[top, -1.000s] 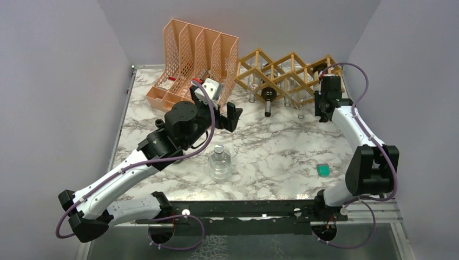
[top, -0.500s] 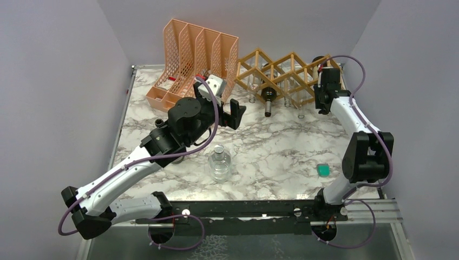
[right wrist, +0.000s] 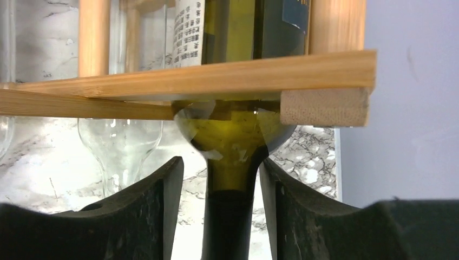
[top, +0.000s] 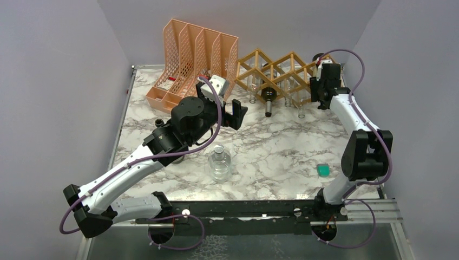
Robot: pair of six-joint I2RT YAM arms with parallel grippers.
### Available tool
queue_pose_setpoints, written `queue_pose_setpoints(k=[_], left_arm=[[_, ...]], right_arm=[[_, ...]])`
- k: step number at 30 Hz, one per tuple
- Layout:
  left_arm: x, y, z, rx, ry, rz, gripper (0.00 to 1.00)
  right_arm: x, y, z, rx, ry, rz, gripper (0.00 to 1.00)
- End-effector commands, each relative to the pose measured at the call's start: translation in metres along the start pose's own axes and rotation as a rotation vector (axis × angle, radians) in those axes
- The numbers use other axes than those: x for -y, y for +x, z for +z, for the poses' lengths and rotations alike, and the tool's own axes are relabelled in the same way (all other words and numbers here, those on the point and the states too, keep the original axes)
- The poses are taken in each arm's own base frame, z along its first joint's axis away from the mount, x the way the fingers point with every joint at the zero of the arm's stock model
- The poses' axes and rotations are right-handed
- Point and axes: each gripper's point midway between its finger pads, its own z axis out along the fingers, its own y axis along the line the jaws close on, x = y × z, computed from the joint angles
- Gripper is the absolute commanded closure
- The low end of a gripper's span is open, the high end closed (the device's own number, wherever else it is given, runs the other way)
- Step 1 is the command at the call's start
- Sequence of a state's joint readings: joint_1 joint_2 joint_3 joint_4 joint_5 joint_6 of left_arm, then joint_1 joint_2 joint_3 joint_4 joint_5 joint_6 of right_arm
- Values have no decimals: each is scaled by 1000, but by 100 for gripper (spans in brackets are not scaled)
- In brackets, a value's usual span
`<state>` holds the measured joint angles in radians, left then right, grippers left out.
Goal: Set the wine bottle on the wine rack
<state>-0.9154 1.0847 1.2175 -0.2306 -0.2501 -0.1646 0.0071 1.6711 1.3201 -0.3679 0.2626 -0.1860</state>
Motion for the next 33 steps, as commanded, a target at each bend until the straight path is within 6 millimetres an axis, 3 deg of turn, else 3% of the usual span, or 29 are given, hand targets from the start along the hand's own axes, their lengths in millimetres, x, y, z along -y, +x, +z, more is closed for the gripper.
queue_pose_setpoints(k=[1, 7, 22, 27, 33], left_arm=[[4, -16, -2, 27, 21, -18, 1], [3, -16, -2, 26, 16, -13, 1], [1, -22, -4, 40, 7, -9, 1], [2, -24, -3, 43, 9, -12, 1], [2, -27, -2, 48, 5, -10, 1]], right_arm=[[-5, -28, -1, 89, -30, 4, 42], [-4, -33, -15, 95, -45, 16, 38], [17, -61, -78, 181, -28, 122, 36], [12, -71, -98, 193, -88, 178, 36], [-9, -85, -132, 220, -247, 297, 36]])
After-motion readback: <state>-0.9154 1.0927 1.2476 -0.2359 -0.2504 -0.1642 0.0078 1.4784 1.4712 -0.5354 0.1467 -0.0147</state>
